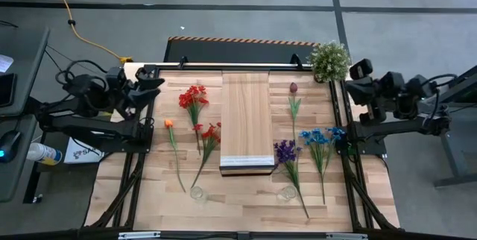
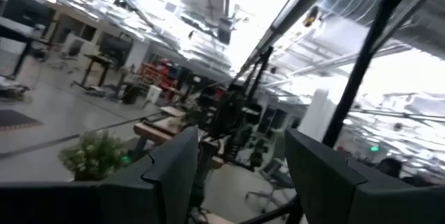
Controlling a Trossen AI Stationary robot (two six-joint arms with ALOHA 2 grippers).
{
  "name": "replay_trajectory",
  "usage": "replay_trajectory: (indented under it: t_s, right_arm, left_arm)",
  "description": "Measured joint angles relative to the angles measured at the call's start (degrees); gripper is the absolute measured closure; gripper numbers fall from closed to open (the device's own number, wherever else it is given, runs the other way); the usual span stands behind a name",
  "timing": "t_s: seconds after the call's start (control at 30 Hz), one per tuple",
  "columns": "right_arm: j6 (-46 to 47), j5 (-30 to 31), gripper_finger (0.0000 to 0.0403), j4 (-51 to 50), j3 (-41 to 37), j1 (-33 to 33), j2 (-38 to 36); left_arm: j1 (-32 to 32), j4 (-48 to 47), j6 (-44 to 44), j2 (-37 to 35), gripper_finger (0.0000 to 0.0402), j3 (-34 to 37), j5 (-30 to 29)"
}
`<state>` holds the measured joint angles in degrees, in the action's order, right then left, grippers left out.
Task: Pick and place flowers into a vace then onto a shelf
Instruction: Put the orange flower into the left transparent vase
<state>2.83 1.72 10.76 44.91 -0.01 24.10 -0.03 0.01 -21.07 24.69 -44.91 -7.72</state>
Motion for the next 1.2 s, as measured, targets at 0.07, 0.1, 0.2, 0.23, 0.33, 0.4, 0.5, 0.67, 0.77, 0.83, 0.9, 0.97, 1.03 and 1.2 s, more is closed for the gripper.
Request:
replay_trajectory:
  t_s: [0.07, 0.1, 0.2, 0.23, 0.33, 0.4, 0.5, 0.67, 0.77, 0.83, 0.9, 0.97, 1.03, 1.2]
  right_arm:
    - [-0.6, 0.0, 0.0402, 1.3, 0.0, 0.0, 0.0]
    - [-1.1, 0.0, 0.0402, 1.7, 0.0, 0.0, 0.0]
    - [-3.2, 0.1, 0.0402, 2.7, 0.0, 0.0, 0.1]
    - [-3.8, 0.1, 0.0402, 3.2, 0.0, 0.0, 0.3]
    - [-4.3, 0.1, 0.0402, 4.5, 0.0, 0.0, 0.8]
    - [-4.4, -0.4, 0.0402, 4.6, 0.0, 0.0, 1.1]
    - [-4.4, -0.6, 0.0402, 4.7, 0.0, 0.0, 2.0]
    - [-4.4, -0.7, 0.0402, 7.8, 0.0, 0.0, 4.2]
    - [-5.2, -0.7, 0.0402, 11.1, 0.0, 0.0, 6.0]
    - [-7.3, -0.5, 0.0402, 12.1, 0.0, 0.0, 6.9]
    - [-9.3, 0.8, 0.0402, 12.2, 0.0, 0.0, 7.5]
    - [-10.5, 2.9, 0.0402, 12.2, 0.0, 0.0, 7.9]
    - [-10.8, 4.8, 0.0402, 12.2, 0.0, 0.0, 8.2]
    - [-10.8, 8.3, 0.0402, 12.2, 0.0, 0.0, 8.2]
  left_arm:
    - [0.0, -0.1, 0.3, 0.5, 0.0151, 0.0, -0.1]
    - [0.0, -0.1, 0.3, 0.9, 0.0151, 0.0, -0.1]
    - [0.0, 0.0, 0.3, 1.5, 0.0151, 0.0, -0.2]
    - [0.0, 0.0, 0.3, 1.5, 0.0151, 0.0, -0.4]
    - [0.0, 0.0, 0.5, 1.5, 0.0151, 0.0, -2.3]
    - [0.0, 0.1, 1.7, 1.4, 0.0151, 0.0, -3.1]
    - [0.0, -0.5, 3.3, 1.4, 0.0151, -0.4, -3.1]
    - [0.0, -6.6, 3.2, 3.6, 0.0151, -6.1, -1.4]
    - [0.0, -15.8, 3.8, 7.2, 0.0151, -12.5, -1.3]
    - [0.0, -22.7, 4.4, 9.9, 0.0151, -17.4, -1.8]
    - [0.0, -30.0, 4.5, 12.7, 0.0151, -22.2, -3.5]
    - [0.0, -36.4, 4.4, 15.3, 0.0151, -26.9, -5.2]
    - [0.0, -42.9, 4.3, 17.6, 0.0151, -30.9, -6.8]
    - [0.0, -55.7, 1.3, 21.6, 0.0151, -38.1, -10.0]
